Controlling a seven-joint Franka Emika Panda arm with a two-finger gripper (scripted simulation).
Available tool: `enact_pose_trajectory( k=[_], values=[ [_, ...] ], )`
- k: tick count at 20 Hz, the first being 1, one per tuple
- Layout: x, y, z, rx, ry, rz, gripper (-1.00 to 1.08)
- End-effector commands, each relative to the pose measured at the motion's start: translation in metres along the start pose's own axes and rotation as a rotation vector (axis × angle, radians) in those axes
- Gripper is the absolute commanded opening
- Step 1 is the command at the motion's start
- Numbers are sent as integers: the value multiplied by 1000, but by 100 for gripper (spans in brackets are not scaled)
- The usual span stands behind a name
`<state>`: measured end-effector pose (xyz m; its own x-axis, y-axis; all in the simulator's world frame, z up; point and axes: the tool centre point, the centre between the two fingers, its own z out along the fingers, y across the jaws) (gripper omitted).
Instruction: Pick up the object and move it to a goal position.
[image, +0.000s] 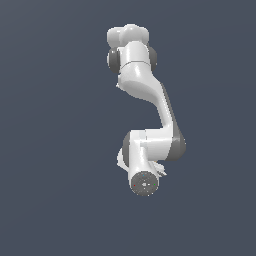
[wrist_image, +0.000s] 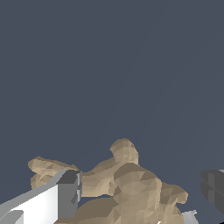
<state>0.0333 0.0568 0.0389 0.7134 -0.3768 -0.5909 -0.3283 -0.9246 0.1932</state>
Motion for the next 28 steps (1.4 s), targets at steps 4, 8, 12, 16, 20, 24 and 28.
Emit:
enact_pose_trajectory(
  k=[4, 8, 12, 16, 20, 24, 28],
  values=[
    [0, 0, 0, 0, -2, 1, 108],
    [0, 0, 0, 0, -2, 1, -100],
    [0, 0, 0, 0, -2, 1, -100],
    [0, 0, 0, 0, -2, 1, -100],
    [0, 1, 0, 0, -2, 1, -100],
    [-1, 3, -1, 0, -2, 2, -100],
    [-4, 7, -1, 0, -2, 2, -100]
  ],
)
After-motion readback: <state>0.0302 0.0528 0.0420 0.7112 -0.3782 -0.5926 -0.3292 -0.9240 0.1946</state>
